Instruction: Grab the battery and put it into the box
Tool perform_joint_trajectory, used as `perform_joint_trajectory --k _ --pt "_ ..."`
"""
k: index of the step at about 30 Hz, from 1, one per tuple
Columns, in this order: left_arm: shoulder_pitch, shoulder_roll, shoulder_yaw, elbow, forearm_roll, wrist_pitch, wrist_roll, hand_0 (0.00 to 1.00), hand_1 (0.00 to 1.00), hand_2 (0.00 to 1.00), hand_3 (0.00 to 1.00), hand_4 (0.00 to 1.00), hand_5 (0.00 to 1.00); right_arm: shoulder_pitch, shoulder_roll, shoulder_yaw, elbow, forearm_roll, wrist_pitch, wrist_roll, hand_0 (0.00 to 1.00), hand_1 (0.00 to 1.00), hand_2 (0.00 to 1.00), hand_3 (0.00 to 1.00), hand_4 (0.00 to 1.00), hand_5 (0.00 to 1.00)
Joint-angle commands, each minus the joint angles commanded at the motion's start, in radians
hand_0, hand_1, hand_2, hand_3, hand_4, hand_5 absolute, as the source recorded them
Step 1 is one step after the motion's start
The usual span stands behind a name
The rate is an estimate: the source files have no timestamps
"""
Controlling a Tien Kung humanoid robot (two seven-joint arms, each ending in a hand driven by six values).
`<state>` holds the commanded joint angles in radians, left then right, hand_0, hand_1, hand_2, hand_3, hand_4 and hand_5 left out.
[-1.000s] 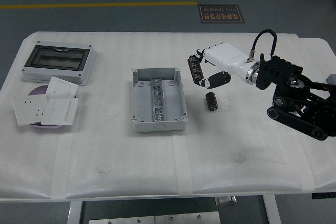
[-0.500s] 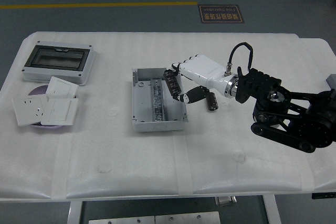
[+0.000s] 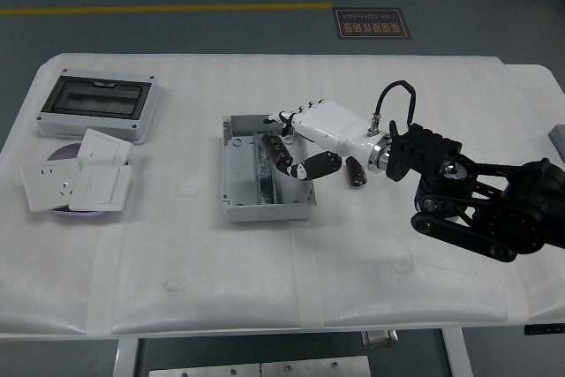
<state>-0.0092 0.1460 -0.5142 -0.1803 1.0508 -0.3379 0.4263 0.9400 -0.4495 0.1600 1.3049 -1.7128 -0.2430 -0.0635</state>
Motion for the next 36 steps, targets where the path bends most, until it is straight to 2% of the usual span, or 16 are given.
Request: perform_joint_trajectory --k 2,3,8,9,16,20,28,36 --pt "0.0 0.0 -0.001 0.0 0.001 -0.001 0.001 0.723 0.681 0.468 0.551 0.459 0.002 -0.004 0.003 0.0 -0.005 0.001 0.003 0.001 0.762 0.746 0.836 0.914 0.801 0.505" --pt "0.0 0.0 0.0 0.0 0.0 -0.001 0.001 0.722 0.688 0.495 0.563 0.483 0.04 -0.007 0.006 0.0 -0.009 0.002 0.004 0.0 0.771 0.752 0.845 0.928 0.915 0.572" --pt "-0.001 -0.001 0.004 0.0 -0.004 0.0 -0.001 0.722 0.688 0.495 0.563 0.483 0.04 -0.014 -0.006 0.001 -0.026 0.015 0.0 -0.001 0.771 0.752 0.845 0.928 0.915 0.572" --pt "-0.001 -0.001 0.004 0.0 -0.004 0.001 -0.001 0.722 0.688 0.493 0.559 0.49 0.054 -0.015 -0.011 0.001 -0.031 0.017 0.0 -0.001 0.774 0.755 0.849 0.937 0.988 0.644" --pt "-0.003 0.002 0.002 0.0 -0.003 0.004 -0.004 0.723 0.688 0.49 0.552 0.505 0.077 -0.008 -0.072 -0.048 -0.126 0.048 0.011 0.01 0.772 0.751 0.844 0.934 0.998 0.66" --pt "-0.005 0.002 0.01 0.0 -0.014 0.01 -0.01 0.723 0.688 0.49 0.552 0.505 0.077 -0.006 -0.087 -0.09 -0.168 0.06 0.019 0.012 0.772 0.751 0.844 0.934 0.998 0.66" --pt "-0.006 0.004 0.015 0.0 -0.029 0.026 -0.027 0.722 0.689 0.488 0.549 0.514 0.088 -0.01 -0.075 -0.147 -0.218 0.073 0.03 0.013 0.752 0.723 0.822 0.916 0.98 0.641" --pt "-0.007 0.006 0.007 0.0 -0.053 0.034 -0.033 0.722 0.689 0.489 0.551 0.517 0.087 -0.013 -0.071 -0.15 -0.252 0.07 0.046 0.014 0.749 0.719 0.813 0.913 0.966 0.627"
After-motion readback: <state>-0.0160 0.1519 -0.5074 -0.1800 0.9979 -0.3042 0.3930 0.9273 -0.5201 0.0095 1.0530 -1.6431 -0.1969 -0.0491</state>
